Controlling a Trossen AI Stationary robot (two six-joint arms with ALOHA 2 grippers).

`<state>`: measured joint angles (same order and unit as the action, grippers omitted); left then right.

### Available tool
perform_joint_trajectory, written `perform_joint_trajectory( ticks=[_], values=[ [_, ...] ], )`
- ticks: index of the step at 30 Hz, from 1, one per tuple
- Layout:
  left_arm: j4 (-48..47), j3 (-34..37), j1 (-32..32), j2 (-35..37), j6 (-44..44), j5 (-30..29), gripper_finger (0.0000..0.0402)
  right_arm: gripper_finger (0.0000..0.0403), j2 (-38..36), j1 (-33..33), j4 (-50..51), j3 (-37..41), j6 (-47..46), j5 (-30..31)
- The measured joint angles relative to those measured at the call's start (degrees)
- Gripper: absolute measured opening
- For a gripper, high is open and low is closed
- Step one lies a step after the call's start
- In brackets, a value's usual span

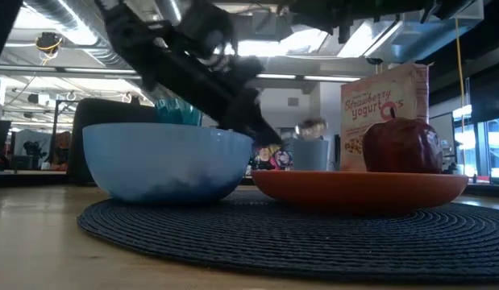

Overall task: Arrange a breakfast setting
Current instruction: Put the purple spoon to the top of the orange plate on the table mat, then put the blue cup to the top of the blue bowl on table mat

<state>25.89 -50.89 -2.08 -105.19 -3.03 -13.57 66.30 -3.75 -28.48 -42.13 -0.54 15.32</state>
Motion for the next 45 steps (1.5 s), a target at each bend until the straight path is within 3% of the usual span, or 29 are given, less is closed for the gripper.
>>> perform_joint_trajectory(
  ticks=[8,12,15,26,37,45],
  values=[
    [-14.49,-8.52,-1.04,-5.13,6.44,3.62,0.005,0.0145,0.0,0.0,3.12,0.0,0.78,0.08],
    [-18.14,-9.18,-1.88,-5.11,11.58,4.76,0.005,0.0145,0.0,0.0,3.4,0.0,0.87,0.09],
    [-20.01,-9.18,-2.8,-5.15,16.11,8.87,0.005,0.0145,-0.1,0.0,3.31,0.0,0.87,0.1],
    [-21.29,-9.14,-3.31,-5.55,17.92,10.54,0.0054,0.0145,-0.17,0.0,2.65,0.0,0.85,0.1],
    [-20.61,-9.14,-3.56,-5.55,17.92,9.57,0.014,0.0145,-0.17,0.0,3.04,0.0,1.03,0.09],
    [-20.57,-9.09,-3.7,-0.56,14.68,7.36,0.0153,0.0145,-0.17,0.0,3.07,0.0,1.05,0.08]
  ],
)
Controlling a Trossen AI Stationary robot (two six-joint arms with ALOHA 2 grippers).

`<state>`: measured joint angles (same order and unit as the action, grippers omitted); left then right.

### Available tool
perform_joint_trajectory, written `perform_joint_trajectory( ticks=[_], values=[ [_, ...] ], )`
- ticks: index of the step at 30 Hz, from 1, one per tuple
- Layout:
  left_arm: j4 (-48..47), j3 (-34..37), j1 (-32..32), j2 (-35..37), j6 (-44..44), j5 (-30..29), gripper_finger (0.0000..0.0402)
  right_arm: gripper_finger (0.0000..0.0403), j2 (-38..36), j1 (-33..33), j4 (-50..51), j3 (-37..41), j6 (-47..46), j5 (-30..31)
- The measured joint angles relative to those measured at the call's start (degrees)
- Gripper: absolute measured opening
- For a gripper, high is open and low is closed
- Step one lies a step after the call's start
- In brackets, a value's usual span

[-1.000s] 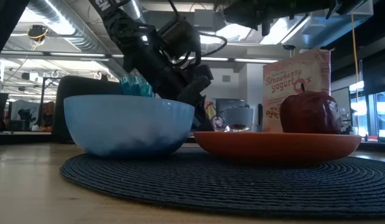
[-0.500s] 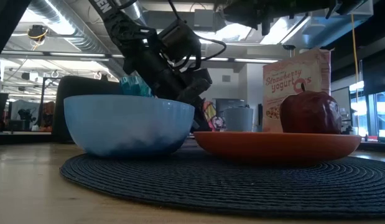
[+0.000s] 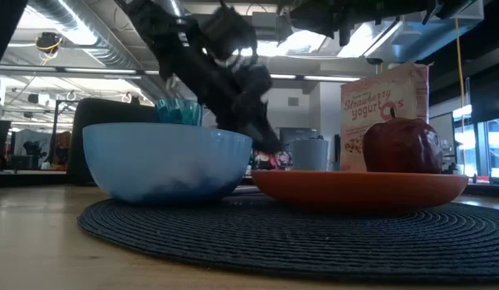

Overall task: Arrange a breakfast setting
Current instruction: Put the blue cup to the top of the blue bowl on table mat

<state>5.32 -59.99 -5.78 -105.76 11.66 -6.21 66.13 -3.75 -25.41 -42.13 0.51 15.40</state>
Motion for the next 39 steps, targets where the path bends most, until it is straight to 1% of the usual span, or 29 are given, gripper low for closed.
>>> perform_joint_trajectory(
  ticks=[6,9,11,14,17,20,22,26,33,36,39],
  values=[
    [-0.73,0.0,2.29,5.77,-4.59,-4.71,0.0152,0.0145,-0.21,0.0,0.5,0.02,1.73,-0.04],
    [-2.8,0.0,4.2,8.37,-6.69,-8.37,0.0152,0.0145,-0.59,0.0,0.83,0.01,2.34,-0.37],
    [-5.18,0.0,5.45,10.34,-7.63,-11.94,0.0152,0.0145,-1.26,0.0,2.21,0.04,2.82,-0.59],
    [-12.61,-0.02,6.97,14.06,-7.38,-17.93,0.0152,0.0145,-2.32,0.0,3.67,0.02,2.89,-0.76],
    [-19.83,-0.06,7.83,17.13,-4.94,-22.83,0.0152,0.0145,-3.59,0.0,5.75,0.02,2.9,-0.98],
    [-25.38,-0.04,8.48,19.68,-1.52,-25.67,0.0152,0.0145,-4.75,0.0,7.44,0.02,2.87,-1.03],
    [-29.47,-0.02,8.98,20.99,0.23,-27.14,0.0152,0.0145,-4.98,0.02,8.05,0.02,2.86,-1.05],
    [-33.82,-0.02,10.01,22.67,3.2,-29.21,0.0152,0.0145,-4.9,0.0,10.2,0.02,3.16,-1.08],
    [-39.47,0.0,12.2,24.44,6.26,-28.24,0.0152,0.0145,-4.92,0.0,11.96,0.02,4.77,0.5],
    [-39.54,0.0,12.63,25.49,6.23,-28.45,0.0152,0.0145,-4.92,0.0,12.12,0.02,6.16,0.59],
    [-41.15,-0.04,12.9,27.24,7.45,-28.87,0.0152,0.0145,-5.4,0.01,14.22,-0.02,9.59,1.17]
  ],
)
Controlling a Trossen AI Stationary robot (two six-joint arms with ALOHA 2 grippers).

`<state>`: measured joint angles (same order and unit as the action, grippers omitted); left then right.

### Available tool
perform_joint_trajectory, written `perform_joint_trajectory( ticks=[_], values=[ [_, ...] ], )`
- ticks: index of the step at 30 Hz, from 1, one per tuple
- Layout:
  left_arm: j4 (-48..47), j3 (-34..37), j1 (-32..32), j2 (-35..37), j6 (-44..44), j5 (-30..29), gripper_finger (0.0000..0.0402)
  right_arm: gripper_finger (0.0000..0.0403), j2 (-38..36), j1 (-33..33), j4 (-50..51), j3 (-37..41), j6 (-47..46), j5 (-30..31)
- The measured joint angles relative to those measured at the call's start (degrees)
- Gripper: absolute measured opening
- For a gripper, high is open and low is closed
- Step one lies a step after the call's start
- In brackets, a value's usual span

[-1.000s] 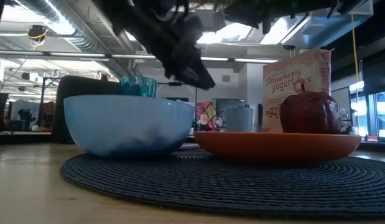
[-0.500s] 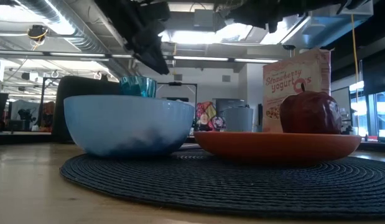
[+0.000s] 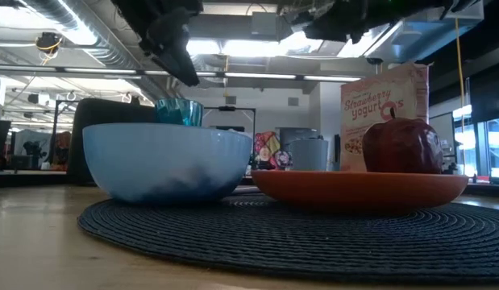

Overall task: Arrange a breakfast setting
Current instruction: Put the blue cup to the top of the blue bowl on table mat

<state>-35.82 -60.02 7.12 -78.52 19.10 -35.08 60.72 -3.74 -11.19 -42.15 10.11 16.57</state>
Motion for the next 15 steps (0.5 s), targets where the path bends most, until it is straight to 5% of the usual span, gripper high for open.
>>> perform_joint_trajectory(
  ticks=[5,9,15],
  values=[
    [-8.47,0.04,2.94,4.42,7.02,-1.49,0.0152,0.0145,-4.36,0.02,7.33,-0.01,2.05,9.37],
    [-13.77,0.04,6.73,7.52,12.23,-9.33,0.0152,0.0145,-7.94,0.02,11.51,0.02,1.34,16.71],
    [-22.12,0.04,11.42,10.71,19.67,-14.98,0.0152,0.0145,-11.35,-0.01,14.65,-0.02,-0.95,17.85]
  ],
)
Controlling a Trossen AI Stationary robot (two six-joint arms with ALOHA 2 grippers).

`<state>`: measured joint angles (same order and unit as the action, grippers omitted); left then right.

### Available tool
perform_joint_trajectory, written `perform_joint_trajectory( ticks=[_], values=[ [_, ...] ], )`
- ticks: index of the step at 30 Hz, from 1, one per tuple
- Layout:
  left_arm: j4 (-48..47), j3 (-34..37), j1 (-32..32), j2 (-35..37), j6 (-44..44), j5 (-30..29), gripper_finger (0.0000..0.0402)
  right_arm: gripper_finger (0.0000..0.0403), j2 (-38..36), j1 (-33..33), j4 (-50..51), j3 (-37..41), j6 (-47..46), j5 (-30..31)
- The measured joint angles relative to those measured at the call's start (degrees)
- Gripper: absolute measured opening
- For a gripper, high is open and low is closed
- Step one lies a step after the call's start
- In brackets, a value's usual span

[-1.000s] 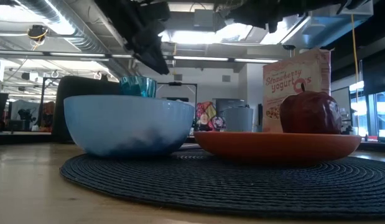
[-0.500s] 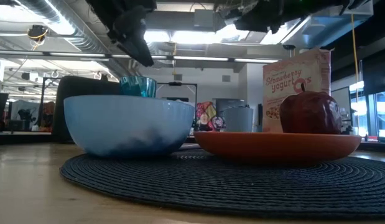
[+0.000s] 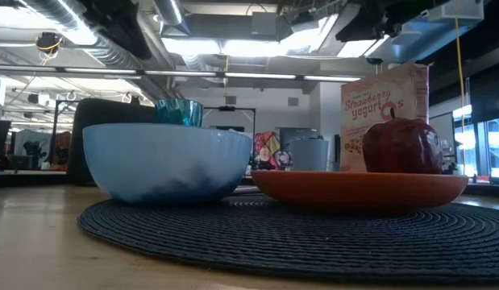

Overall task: Arrange a breakfast setting
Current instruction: Put the blue cup to the top of the blue bowl on table mat

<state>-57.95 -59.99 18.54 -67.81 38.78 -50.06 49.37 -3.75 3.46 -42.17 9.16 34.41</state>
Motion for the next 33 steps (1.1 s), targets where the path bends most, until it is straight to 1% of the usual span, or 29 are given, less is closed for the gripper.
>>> perform_joint_trajectory(
  ticks=[3,7,11,14,16,19,23,27,29,33],
  values=[
    [-6.2,0.0,1.8,1.59,7.47,-2.17,0.0152,0.0145,-0.29,0.02,-0.12,0.0,-0.26,-1.26],
    [-12.6,0.22,3.77,3.32,17.25,-6.14,0.0152,0.0145,-0.11,0.02,-0.15,0.0,-0.44,-5.15],
    [-12.92,2.25,4.86,4.24,18.55,-7.95,0.0152,0.0145,0.01,0.02,-0.83,0.02,-1.06,-12.33],
    [-12.19,4.06,4.28,4.15,14.73,-7.61,0.0152,0.0145,0.8,0.02,-3.09,0.0,-0.8,-18.64],
    [-9.99,5.24,3.5,4.18,12.28,-7.45,0.0152,0.0145,1.77,0.02,-4.17,0.04,0.04,-22.71],
    [-6.31,5.9,1.84,4.13,7.85,-5.95,0.0152,0.0145,3.8,0.02,-6.54,0.02,0.34,-25.91],
    [0.52,6.03,-0.24,4.15,0.34,-5.69,0.0152,0.0145,7.4,0.0,-8.91,0.03,2.79,-26.07],
    [8.2,6.03,-3.37,3.94,-8.67,-1.38,0.0152,0.0145,10.76,0.0,-12.12,0.04,4.16,-26.01],
    [10.64,6.03,-4.75,3.91,-11.53,0.33,0.0152,0.0145,11.79,0.0,-12.88,0.03,4.19,-25.99],
    [13.66,6.05,-7.24,3.18,-15.35,2.45,0.015,0.0145,12.33,0.0,-11.12,-1.22,4.18,-25.93]
  ],
)
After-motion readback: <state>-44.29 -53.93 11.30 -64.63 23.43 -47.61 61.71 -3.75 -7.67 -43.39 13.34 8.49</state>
